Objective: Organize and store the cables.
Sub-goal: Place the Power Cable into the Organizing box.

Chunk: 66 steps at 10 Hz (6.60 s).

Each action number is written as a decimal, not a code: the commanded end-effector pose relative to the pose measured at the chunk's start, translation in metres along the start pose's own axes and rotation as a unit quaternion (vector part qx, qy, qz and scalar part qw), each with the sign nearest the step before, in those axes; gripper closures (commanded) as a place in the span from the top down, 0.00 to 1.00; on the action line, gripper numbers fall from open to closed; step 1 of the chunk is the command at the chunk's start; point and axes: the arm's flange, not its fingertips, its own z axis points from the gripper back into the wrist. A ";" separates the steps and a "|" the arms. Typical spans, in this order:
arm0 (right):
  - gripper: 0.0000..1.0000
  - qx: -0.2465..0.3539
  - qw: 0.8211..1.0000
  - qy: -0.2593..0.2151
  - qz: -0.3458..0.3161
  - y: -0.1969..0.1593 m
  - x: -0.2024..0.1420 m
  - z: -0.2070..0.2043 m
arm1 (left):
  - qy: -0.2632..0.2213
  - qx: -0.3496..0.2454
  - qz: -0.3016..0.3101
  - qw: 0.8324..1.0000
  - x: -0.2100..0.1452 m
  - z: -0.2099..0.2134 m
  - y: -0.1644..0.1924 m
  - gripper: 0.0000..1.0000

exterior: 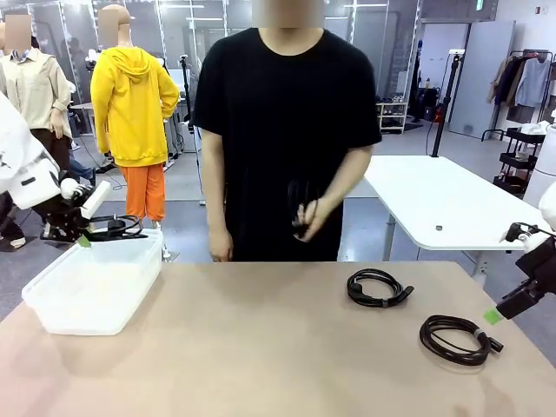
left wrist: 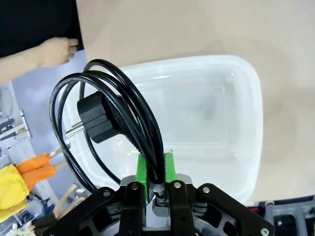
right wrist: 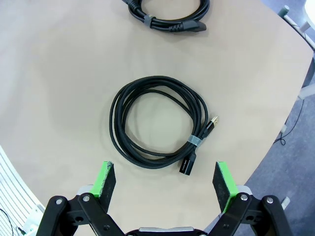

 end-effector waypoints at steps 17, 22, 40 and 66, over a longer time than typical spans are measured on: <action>1.00 0.001 1.000 -0.002 -0.013 0.001 0.002 -0.001 | -0.016 -0.131 0.070 0.989 -0.036 -0.098 -0.007 1.00; 1.00 0.001 1.000 -0.002 -0.013 0.001 0.002 -0.001 | -0.010 -0.114 0.046 0.992 -0.028 -0.099 0.000 1.00; 1.00 0.001 1.000 -0.002 -0.013 0.001 0.002 -0.001 | -0.234 -0.011 0.244 0.941 -0.034 0.085 -0.164 1.00; 1.00 -0.051 0.992 0.106 0.046 0.021 0.166 -0.048 | -0.250 -0.003 0.243 0.937 -0.042 0.085 -0.167 1.00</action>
